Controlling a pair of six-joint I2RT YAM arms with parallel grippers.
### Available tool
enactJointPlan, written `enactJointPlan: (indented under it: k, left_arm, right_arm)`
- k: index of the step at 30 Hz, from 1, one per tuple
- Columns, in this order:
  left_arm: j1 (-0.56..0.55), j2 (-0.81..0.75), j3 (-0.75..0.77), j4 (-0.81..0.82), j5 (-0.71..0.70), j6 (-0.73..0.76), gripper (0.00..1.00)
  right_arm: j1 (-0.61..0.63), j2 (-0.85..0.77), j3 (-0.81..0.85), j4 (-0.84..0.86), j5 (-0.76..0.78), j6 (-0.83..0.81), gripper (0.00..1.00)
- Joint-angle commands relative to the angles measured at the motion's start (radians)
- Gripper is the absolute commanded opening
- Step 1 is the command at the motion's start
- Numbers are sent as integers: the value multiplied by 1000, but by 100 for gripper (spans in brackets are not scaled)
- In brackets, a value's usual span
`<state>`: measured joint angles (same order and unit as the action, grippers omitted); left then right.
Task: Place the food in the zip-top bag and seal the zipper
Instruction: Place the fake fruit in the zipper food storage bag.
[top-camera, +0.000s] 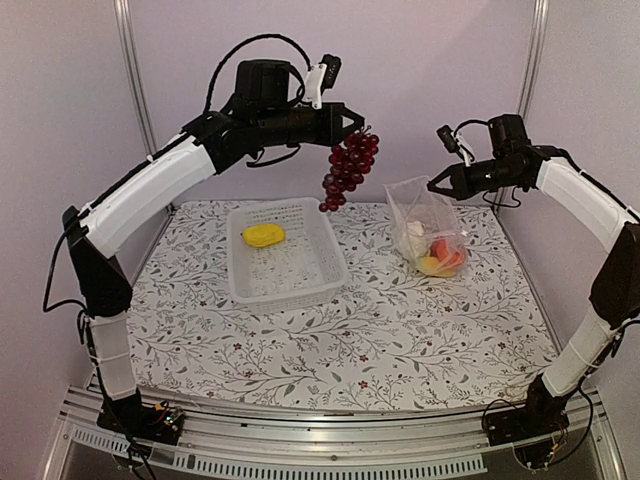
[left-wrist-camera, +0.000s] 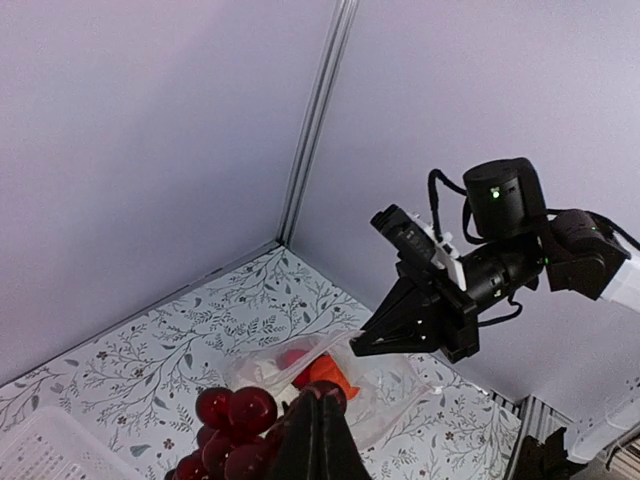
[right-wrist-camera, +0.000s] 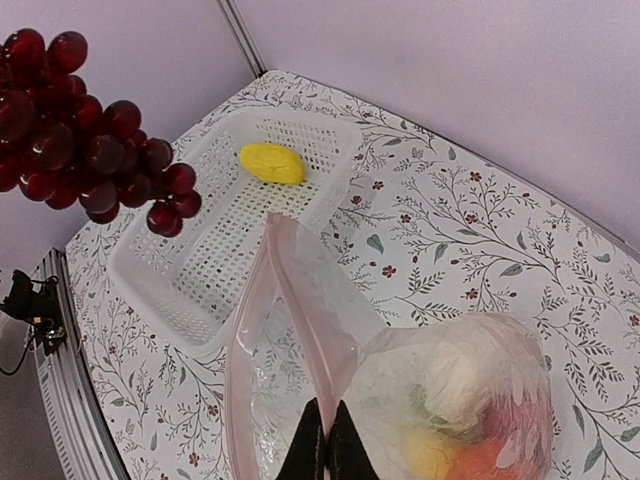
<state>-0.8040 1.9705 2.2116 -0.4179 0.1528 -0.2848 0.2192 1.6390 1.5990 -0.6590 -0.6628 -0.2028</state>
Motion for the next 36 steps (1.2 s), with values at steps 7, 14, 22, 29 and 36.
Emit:
enactJointPlan:
  k: [7, 14, 22, 29, 36]
  left_arm:
    - [-71, -48, 34, 215, 173, -38, 0]
    - [-84, -32, 34, 274, 202, -53, 0]
    - [-87, 34, 33, 366, 229, -51, 0]
    - [-88, 76, 43, 391, 216, -62, 0]
    - [-90, 88, 58, 460, 248, -121, 0]
  right_arm:
    - [31, 4, 65, -76, 8, -19, 0]
    - [49, -16, 86, -108, -10, -14, 0]
    - [62, -20, 150, -164, -95, 13, 0]
    - [61, -27, 170, -176, -114, 28, 0]
    - [61, -6, 164, -166, -114, 26, 0]
